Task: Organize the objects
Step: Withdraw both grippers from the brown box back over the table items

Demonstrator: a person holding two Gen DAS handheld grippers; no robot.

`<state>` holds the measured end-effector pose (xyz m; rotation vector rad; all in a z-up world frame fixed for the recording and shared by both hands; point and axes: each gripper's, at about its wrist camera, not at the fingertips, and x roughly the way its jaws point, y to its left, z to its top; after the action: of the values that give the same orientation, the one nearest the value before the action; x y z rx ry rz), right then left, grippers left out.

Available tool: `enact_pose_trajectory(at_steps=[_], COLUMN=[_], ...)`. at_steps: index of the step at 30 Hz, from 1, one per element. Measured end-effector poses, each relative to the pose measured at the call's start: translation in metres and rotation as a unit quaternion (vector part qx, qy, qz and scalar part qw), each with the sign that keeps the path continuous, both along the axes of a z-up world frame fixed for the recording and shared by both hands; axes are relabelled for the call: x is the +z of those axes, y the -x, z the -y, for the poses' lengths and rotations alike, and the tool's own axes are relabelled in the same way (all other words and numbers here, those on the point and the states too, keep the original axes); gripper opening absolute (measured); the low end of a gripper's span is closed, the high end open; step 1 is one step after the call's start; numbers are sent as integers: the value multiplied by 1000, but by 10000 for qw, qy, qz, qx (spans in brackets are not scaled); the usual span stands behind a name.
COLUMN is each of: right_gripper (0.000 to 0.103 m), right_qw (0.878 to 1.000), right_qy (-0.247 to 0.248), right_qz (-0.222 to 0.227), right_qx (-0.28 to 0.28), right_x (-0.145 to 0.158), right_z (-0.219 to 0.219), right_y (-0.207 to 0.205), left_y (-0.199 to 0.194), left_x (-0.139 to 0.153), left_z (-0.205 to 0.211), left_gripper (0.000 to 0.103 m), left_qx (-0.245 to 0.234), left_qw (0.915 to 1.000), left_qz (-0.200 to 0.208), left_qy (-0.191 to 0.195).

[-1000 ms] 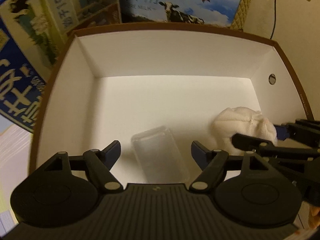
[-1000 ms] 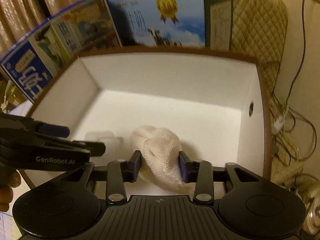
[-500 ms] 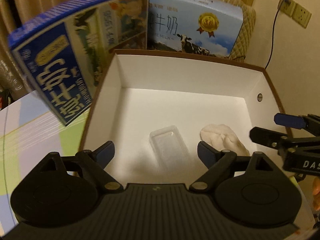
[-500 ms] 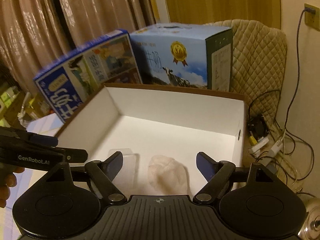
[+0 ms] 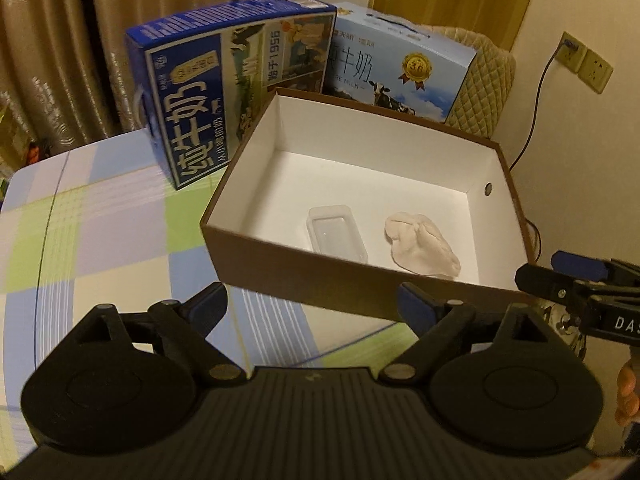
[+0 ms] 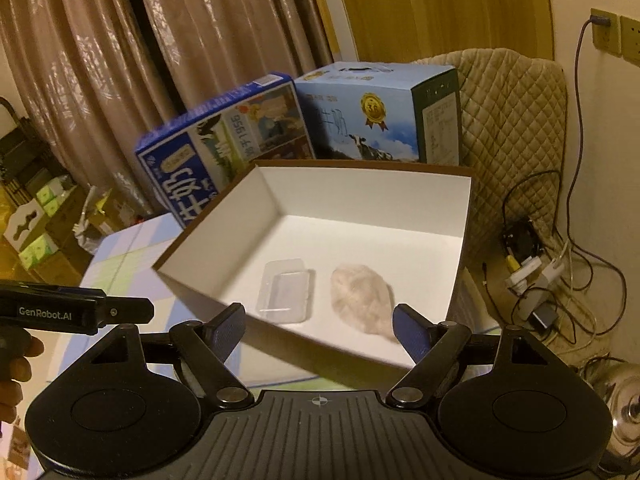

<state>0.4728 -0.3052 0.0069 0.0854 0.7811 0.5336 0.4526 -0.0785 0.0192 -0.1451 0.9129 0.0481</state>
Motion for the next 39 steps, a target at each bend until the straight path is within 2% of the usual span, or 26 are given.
enact_pose_trajectory(at_steps=[9,18,22,31,39], right_gripper=[78,78,78,78,78], right_qw=[9997,9985,9981,9983,9985], right_qy=[-125,-42,-53,62,132], right_qz=[43,93,88,-18,-271], right_qx=[205,544,607,572,460], right_x=[16,18,19,12,1], right_z=[14,14,14,5,-14], right_y=[42,77,92,127,165], left_y=[53,97,117,158,214], left_x=[18,22,24,19,17], left_z=[21,39,39,20,-22], left_gripper=[90,90,90,91,91], left_qx=[311,474,518,543,690], left_qw=[9994,9984,9982,9982,9972], left_qz=[123,13,-7,-52,-123], left_qy=[-77,-323,-317,-259,-250])
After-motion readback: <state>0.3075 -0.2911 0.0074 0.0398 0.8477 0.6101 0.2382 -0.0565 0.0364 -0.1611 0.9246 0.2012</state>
